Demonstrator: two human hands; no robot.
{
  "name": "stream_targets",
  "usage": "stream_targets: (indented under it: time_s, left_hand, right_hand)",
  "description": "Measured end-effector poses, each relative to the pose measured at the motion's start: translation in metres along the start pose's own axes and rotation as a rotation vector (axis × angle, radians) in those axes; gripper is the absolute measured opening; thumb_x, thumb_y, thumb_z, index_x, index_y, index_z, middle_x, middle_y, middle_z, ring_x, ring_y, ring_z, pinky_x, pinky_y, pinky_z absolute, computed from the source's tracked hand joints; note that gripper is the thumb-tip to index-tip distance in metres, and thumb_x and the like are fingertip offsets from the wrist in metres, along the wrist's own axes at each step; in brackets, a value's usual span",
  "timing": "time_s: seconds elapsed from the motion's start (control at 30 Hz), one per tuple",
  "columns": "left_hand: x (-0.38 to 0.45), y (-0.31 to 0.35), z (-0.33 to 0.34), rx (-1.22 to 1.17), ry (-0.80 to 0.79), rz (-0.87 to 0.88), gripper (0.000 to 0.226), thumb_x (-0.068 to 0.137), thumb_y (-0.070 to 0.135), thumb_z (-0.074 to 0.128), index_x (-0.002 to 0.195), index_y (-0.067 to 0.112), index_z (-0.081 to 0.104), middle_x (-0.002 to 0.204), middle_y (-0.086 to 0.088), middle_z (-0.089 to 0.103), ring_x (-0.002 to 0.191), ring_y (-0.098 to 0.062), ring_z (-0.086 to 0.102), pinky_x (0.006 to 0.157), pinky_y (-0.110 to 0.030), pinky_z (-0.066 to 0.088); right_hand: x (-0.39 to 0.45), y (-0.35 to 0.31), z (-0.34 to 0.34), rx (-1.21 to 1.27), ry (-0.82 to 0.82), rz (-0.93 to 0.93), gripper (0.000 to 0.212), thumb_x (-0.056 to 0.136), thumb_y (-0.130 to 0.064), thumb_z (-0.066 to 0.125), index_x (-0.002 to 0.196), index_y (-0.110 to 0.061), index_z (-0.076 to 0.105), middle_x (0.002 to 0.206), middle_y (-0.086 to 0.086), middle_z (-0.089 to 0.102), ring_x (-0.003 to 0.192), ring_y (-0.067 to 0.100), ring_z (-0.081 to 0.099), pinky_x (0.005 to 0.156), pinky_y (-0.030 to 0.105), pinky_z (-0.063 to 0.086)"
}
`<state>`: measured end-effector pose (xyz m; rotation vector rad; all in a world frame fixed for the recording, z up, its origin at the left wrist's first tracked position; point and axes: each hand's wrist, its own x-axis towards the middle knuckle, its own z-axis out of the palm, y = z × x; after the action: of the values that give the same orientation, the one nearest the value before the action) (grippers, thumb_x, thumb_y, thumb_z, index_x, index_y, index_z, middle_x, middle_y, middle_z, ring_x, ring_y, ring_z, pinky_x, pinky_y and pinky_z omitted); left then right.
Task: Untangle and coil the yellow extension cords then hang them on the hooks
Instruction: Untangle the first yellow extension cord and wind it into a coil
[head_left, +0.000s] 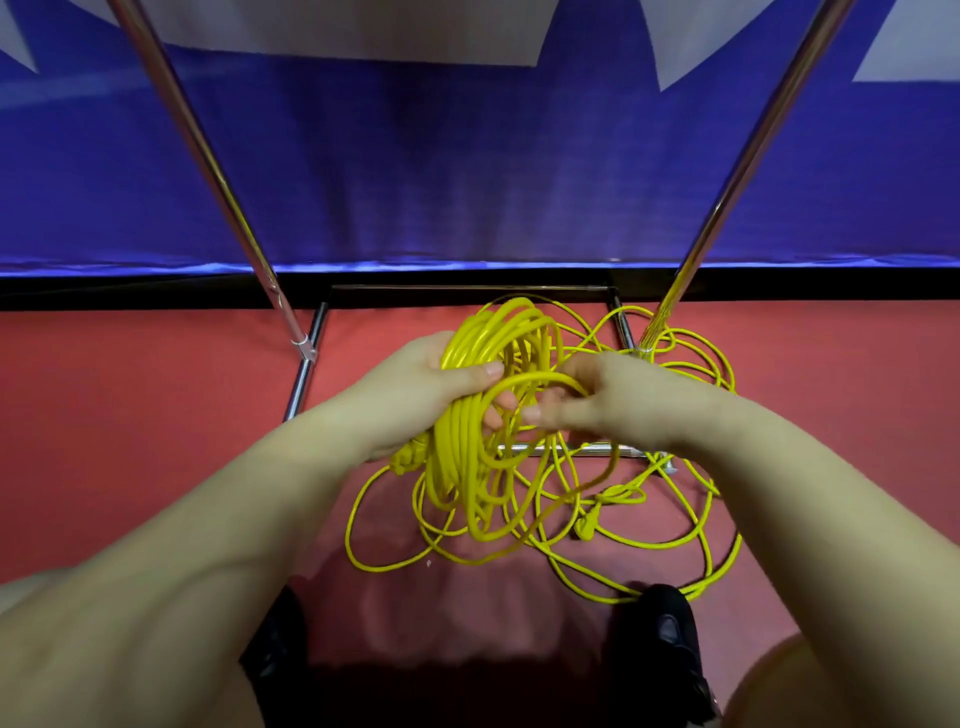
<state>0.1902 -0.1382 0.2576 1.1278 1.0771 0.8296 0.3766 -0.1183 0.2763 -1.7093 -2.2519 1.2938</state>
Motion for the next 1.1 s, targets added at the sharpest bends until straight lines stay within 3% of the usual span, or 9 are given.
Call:
stream_targets:
  time_s: [0.07,0.13,0.27,0.33,0.53,0.63,0.8,0.93,1.1]
  left_hand:
    - [0.003,0.0,-0.006,-0.027,0.083,0.009,0.01,0.093,0.008,0.049,0.086,0.012,0.055,0.062,0.0,0.067,0.05,-0.01,0.06,0.049,-0.026,0.053]
    - [0.006,0.0,-0.012,-0.048,0.15,0.011,0.01,0.093,0.009,0.049,0.086,0.012,0.055,0.061,0.0,0.067,0.05,-0.01,0.06,0.05,-0.028,0.054]
    - [0.008,-0.002,-0.021,-0.045,0.195,-0.014,0.007,0.094,0.01,0.049,0.089,0.013,0.052,0.06,0.0,0.068,0.052,-0.011,0.064,0.051,-0.029,0.055]
    - [0.007,-0.002,-0.021,-0.05,0.175,-0.03,0.009,0.094,0.01,0.048,0.089,0.014,0.054,0.063,-0.002,0.07,0.057,-0.013,0.068,0.053,-0.03,0.056]
    - [0.004,-0.005,-0.014,-0.122,0.15,-0.066,0.007,0.093,0.01,0.049,0.089,0.013,0.054,0.078,-0.01,0.071,0.071,-0.024,0.069,0.069,-0.041,0.057]
    - [0.002,-0.003,-0.009,-0.11,0.103,-0.044,0.008,0.093,0.007,0.048,0.09,0.013,0.054,0.075,-0.008,0.072,0.066,-0.02,0.07,0.064,-0.036,0.058]
    - [0.0,-0.004,-0.007,-0.034,0.058,-0.035,0.01,0.094,0.01,0.049,0.097,0.015,0.057,0.093,-0.017,0.07,0.074,-0.024,0.069,0.071,-0.039,0.057]
    - [0.001,-0.004,-0.006,-0.009,0.048,-0.019,0.01,0.092,0.009,0.05,0.094,0.014,0.058,0.086,-0.013,0.07,0.073,-0.023,0.068,0.07,-0.037,0.057]
    - [-0.001,-0.001,0.0,-0.05,-0.002,-0.032,0.011,0.093,0.007,0.049,0.095,0.012,0.059,0.072,-0.007,0.07,0.061,-0.016,0.067,0.062,-0.032,0.057]
  right_hand:
    - [-0.002,0.006,-0.001,-0.213,-0.101,0.049,0.024,0.087,-0.042,0.059,0.082,-0.019,0.055,0.075,-0.002,0.058,0.072,0.015,0.054,0.064,0.026,0.04]
    - [-0.003,0.009,-0.005,-0.256,-0.031,0.055,0.017,0.091,-0.035,0.055,0.081,-0.022,0.054,0.083,0.002,0.063,0.079,0.019,0.057,0.067,0.029,0.042]
    - [-0.001,0.006,-0.014,0.283,0.369,-0.123,0.015,0.087,-0.022,0.064,0.08,-0.023,0.051,0.071,0.011,0.065,0.064,0.032,0.06,0.066,0.039,0.05]
    - [-0.003,0.001,-0.016,0.426,0.461,-0.213,0.011,0.086,-0.018,0.065,0.079,-0.02,0.056,0.068,0.009,0.056,0.057,0.022,0.049,0.059,0.033,0.045]
    - [-0.001,0.0,-0.01,0.329,0.231,-0.246,0.011,0.087,-0.019,0.062,0.076,-0.019,0.061,0.069,0.009,0.047,0.067,0.019,0.039,0.063,0.032,0.034]
    - [0.001,-0.003,-0.002,0.313,0.163,-0.24,0.009,0.086,-0.02,0.064,0.077,-0.018,0.062,0.066,0.002,0.047,0.065,0.016,0.039,0.063,0.028,0.034]
    - [0.003,-0.004,0.005,0.253,0.054,-0.178,0.009,0.085,-0.02,0.066,0.076,-0.021,0.065,0.06,-0.008,0.053,0.054,0.0,0.044,0.056,0.013,0.037]
    - [0.008,-0.006,0.01,0.329,0.206,-0.205,0.011,0.081,-0.021,0.07,0.073,-0.019,0.063,0.065,0.004,0.052,0.063,0.015,0.045,0.061,0.027,0.037]
    - [0.01,-0.009,0.011,0.429,0.326,-0.218,0.018,0.076,-0.018,0.075,0.073,-0.019,0.057,0.063,0.002,0.058,0.061,0.014,0.05,0.058,0.023,0.041]
